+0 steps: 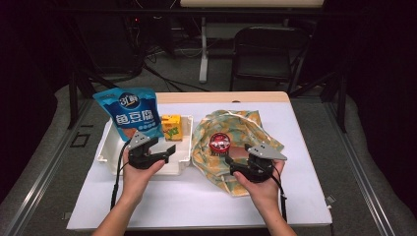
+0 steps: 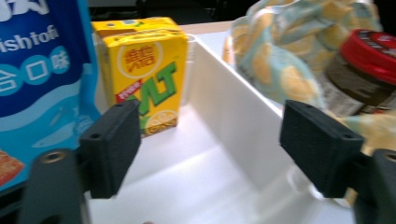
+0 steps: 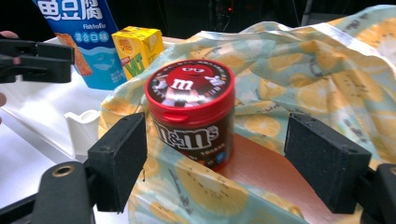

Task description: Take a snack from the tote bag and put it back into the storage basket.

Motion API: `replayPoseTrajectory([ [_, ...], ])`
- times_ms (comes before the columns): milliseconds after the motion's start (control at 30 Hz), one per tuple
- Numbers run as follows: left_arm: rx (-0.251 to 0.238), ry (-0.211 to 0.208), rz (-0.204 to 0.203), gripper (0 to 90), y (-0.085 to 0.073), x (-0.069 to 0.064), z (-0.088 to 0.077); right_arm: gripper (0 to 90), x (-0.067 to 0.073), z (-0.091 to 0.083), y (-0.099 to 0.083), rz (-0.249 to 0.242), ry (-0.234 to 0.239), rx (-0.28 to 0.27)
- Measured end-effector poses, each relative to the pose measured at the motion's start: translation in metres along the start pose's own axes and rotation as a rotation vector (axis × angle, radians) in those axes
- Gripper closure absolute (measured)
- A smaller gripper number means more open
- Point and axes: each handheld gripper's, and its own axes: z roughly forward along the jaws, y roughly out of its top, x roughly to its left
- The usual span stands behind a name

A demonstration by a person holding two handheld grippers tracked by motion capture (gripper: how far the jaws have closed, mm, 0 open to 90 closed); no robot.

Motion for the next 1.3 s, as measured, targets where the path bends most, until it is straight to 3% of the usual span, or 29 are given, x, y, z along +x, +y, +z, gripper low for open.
replayPoseTrajectory([
  [100, -0.026, -0.005, 0.003, 15.4, -0.003, -0.002, -0.005, 20.0, 0.003, 0.005, 0.001, -0.003, 0.008, 0.003],
  [267, -0.024, -0.037, -0.02, 7.8, -0.005, 0.0, -0.01, 19.4, 0.008, 0.011, 0.003, -0.014, 0.019, 0.006],
  [500, -0.021, -0.045, 0.002, 0.7, -0.005, -0.008, -0.014, 19.3, 0.011, 0.02, 0.004, -0.019, 0.025, 0.014],
  [900, -0.017, -0.062, 0.011, 0.0, -0.006, -0.014, -0.015, 18.7, 0.016, 0.046, 0.004, -0.038, 0.017, 0.051],
  [1300, -0.011, -0.081, 0.021, 0.0, -0.006, -0.019, -0.014, 19.3, 0.016, 0.065, 0.003, -0.016, -0.019, 0.074],
])
